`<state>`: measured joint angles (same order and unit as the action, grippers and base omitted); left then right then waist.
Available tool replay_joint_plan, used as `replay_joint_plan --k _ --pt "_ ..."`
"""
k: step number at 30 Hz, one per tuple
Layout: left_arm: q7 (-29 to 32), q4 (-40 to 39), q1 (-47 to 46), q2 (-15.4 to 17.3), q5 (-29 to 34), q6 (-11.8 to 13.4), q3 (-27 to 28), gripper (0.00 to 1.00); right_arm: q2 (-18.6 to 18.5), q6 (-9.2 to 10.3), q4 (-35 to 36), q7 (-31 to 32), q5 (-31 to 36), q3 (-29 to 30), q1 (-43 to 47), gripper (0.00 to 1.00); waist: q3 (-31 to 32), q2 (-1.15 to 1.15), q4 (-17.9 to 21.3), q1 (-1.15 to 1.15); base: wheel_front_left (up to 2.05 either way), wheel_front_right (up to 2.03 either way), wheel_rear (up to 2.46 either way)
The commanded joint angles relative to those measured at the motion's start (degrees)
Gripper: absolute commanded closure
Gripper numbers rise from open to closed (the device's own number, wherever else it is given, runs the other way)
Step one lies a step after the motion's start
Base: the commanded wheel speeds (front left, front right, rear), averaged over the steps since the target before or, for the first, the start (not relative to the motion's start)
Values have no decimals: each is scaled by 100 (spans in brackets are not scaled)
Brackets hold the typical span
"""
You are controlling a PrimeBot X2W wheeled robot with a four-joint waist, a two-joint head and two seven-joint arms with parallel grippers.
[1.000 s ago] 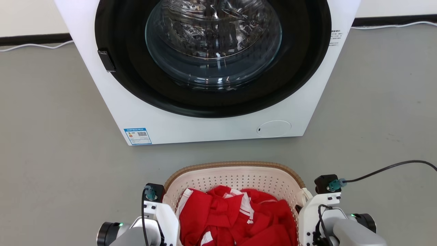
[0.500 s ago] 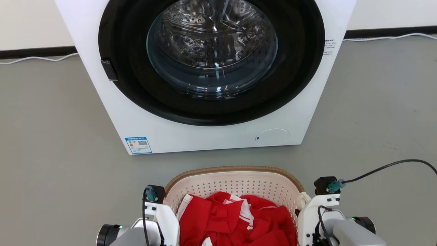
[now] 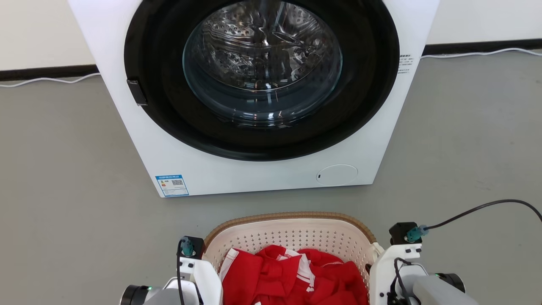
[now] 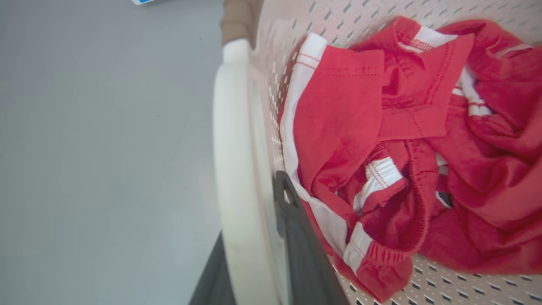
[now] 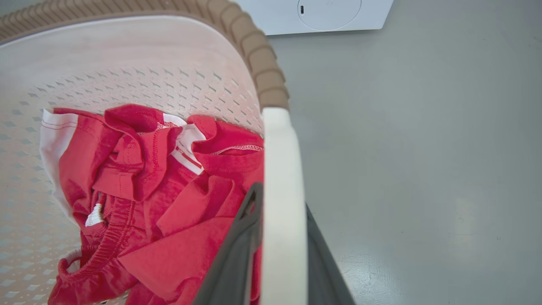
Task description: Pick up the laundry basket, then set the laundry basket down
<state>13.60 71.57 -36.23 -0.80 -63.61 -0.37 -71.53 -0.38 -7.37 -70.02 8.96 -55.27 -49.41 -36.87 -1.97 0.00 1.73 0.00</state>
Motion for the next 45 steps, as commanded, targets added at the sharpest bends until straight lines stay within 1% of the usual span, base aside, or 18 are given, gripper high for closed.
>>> replay_joint_plan --k 1,12,20,27,35,45 --pt "69 234 -12 468 101 95 -31 100 -250 -12 -61 -72 -39 -59 -74 100 16 0 -2 0 0 0 0" --pt "102 236 20 468 93 107 -33 100 -250 -12 -99 -104 -231 -230 -107 100 15 0 18 0 0 0 0" --pt "28 237 -92 447 120 167 -39 100 -250 -12 -145 -252 -299 -332 -259 100 -214 0 -5 0 0 0 0" --pt "-149 237 -264 432 175 219 -40 100 -250 -12 -200 -406 -327 -375 -431 100 -623 0 -47 0 0 0 0" --pt "-286 234 -611 405 237 262 -47 100 -250 -12 -285 -660 -359 -359 -813 100 -1358 0 -123 0 0 0 0" --pt "-522 226 -1255 386 417 349 -69 100 -250 -12 -364 -1063 -355 -267 -1432 100 -2394 0 -203 0 0 0 0"
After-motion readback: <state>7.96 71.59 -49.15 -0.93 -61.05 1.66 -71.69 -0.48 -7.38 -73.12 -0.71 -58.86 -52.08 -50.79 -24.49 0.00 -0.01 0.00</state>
